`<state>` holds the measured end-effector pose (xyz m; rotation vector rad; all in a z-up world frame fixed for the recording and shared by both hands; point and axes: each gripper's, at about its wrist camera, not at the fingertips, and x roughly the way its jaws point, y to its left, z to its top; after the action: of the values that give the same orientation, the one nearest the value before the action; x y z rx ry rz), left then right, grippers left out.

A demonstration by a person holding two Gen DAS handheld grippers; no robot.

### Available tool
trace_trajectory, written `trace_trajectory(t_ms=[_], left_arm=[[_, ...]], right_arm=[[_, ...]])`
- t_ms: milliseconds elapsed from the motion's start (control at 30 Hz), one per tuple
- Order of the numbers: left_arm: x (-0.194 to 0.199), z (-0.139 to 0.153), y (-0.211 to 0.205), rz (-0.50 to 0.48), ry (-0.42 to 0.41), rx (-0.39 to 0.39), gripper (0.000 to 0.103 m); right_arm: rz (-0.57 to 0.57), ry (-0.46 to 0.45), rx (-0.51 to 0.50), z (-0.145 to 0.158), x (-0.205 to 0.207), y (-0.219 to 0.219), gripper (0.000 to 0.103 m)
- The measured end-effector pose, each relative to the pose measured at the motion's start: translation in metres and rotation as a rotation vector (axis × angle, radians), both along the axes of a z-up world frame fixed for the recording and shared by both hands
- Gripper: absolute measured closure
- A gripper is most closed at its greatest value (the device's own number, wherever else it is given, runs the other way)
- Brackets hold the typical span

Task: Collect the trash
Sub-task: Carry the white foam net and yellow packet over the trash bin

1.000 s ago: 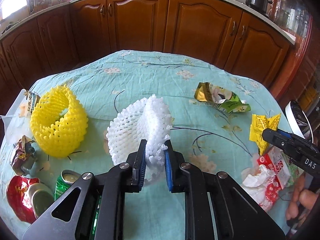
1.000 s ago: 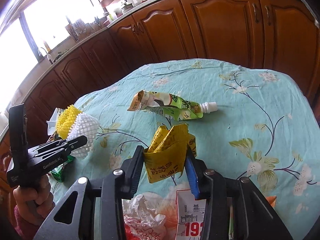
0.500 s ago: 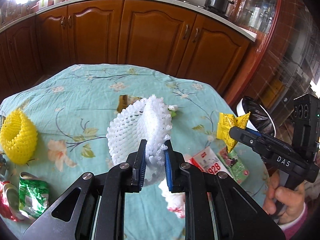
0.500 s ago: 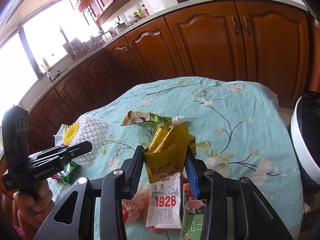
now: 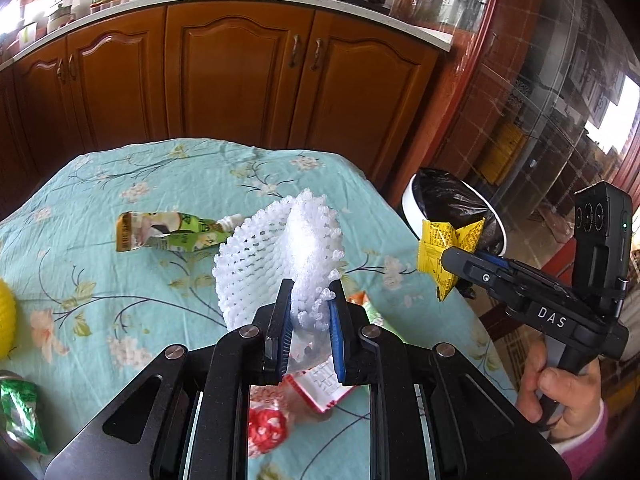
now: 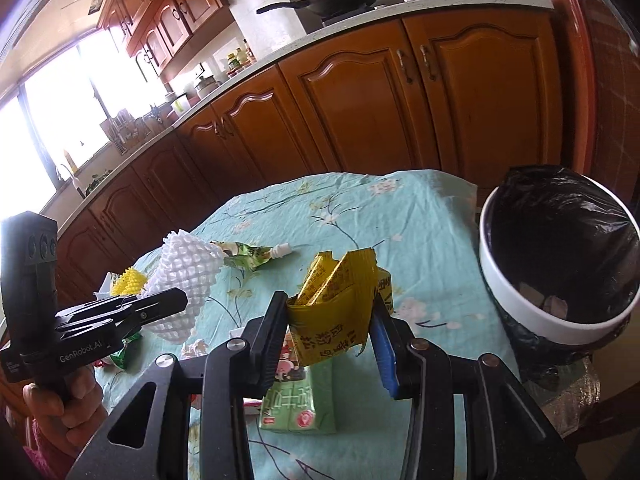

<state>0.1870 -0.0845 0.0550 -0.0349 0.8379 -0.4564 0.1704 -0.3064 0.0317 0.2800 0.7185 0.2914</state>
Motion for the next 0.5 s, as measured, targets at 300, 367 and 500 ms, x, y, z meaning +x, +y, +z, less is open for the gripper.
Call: trace_trajectory(t_ms=[300,367,500], left_arm=[[0.005,-0.001,-0.048,-0.081,0.010,0.011,0.088],[0.007,-0.002,-0.056,-0.094,0.014,0.011,0.088],[0.009,-0.002,-0.072,-0.117,0.019,0.012,0.088]], right_arm=[[-0.098,0.001,0.004,0.002,-0.010,-0.053,0.062],[-0.114,0.001,0.003,0.002,-0.011,-0.061,0.062],[-0.144,0.005,0.006,-0.001,-0.013,-0.076,0.062]])
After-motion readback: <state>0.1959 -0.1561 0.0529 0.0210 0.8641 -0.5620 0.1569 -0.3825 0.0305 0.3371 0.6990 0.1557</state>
